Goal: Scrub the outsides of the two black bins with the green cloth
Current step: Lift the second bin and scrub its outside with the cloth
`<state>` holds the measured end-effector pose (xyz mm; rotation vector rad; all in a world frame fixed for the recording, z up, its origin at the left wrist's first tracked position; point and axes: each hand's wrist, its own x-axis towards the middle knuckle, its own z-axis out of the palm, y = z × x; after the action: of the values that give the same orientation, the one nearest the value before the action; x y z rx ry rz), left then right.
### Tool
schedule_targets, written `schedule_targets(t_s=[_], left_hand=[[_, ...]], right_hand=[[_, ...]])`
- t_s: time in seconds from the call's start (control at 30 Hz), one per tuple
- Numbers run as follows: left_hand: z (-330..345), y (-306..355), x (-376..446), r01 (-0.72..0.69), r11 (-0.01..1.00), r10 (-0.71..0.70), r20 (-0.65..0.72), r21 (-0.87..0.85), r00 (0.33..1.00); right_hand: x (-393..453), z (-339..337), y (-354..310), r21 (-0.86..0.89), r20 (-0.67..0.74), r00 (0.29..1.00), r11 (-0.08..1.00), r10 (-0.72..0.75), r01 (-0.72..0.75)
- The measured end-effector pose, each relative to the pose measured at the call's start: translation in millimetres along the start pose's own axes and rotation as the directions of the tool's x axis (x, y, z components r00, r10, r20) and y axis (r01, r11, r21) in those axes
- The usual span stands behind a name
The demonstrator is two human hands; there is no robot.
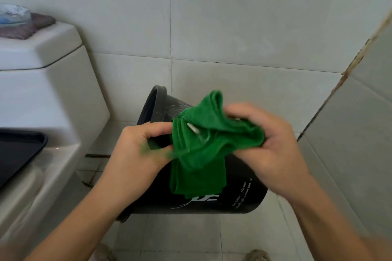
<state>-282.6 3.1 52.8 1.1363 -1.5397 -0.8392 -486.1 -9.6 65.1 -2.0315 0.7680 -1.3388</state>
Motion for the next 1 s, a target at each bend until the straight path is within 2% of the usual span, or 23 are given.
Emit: schedule_targets(t_s=[0.13, 0.27, 0.3, 0.37, 0.47, 0.53, 0.63, 0.7, 0.77, 0.83, 0.9, 1.0], left_hand=[[-4, 2, 0, -0.026, 1.0, 0.026, -0.018, 0.001, 1.0], [-5, 0, 0, -0.054, 0.998, 0.053, -0.042, -0.019, 0.998], [-5, 0, -1, -0.066, 0.997, 0.064, -0.053, -0.03, 0.997], [-2, 3, -2, -0.102, 0.994, 0.099, -0.077, -0.032, 0.992], [4, 6, -6, -0.162, 0.986, 0.159, -0.072, -0.049, 0.985], [7, 7, -7, -0.19, 0.981, 0.187, -0.069, -0.045, 0.98], [6, 4, -7, -0.202, 0.978, 0.197, -0.103, -0.045, 0.975], [6, 3, -7, -0.198, 0.979, 0.192, -0.113, -0.053, 0.975], [7, 1, -7, -0.197, 0.979, 0.19, -0.12, -0.049, 0.975], [7, 1, -7, -0.199, 0.979, 0.193, -0.13, -0.035, 0.973], [7, 2, -8, -0.207, 0.978, 0.203, -0.133, -0.014, 0.97], [7, 2, -8, -0.206, 0.979, 0.205, -0.141, 0.006, 0.969]], right_hand=[[-12, 9, 6, -0.267, 0.147, 0.985, 0.955, -0.091, 0.128], [-19, 6, 5, -0.345, 0.192, 0.975, 0.922, -0.111, 0.173], [-20, 8, 5, -0.326, 0.162, 0.981, 0.932, -0.111, 0.159], [-21, 18, 10, -0.279, -0.014, 0.992, 0.953, -0.127, 0.118], [-18, 37, 18, -0.296, -0.305, 0.941, 0.954, -0.149, 0.056], [-17, 43, 18, -0.227, -0.406, 0.912, 0.973, -0.049, -0.049], [-14, 41, 14, -0.066, -0.434, 0.888, 0.978, 0.152, -0.199], [-12, 40, 12, 0.016, -0.44, 0.874, 0.976, 0.203, -0.219], [-13, 42, 10, 0.015, -0.43, 0.875, 0.971, 0.223, -0.241], [-15, 44, 9, 0.03, -0.378, 0.861, 0.934, 0.34, -0.356], [-17, 44, 10, -0.031, -0.349, 0.819, 0.868, 0.455, -0.495], [-14, 40, 6, -0.119, -0.34, 0.789, 0.809, 0.511, -0.575]])
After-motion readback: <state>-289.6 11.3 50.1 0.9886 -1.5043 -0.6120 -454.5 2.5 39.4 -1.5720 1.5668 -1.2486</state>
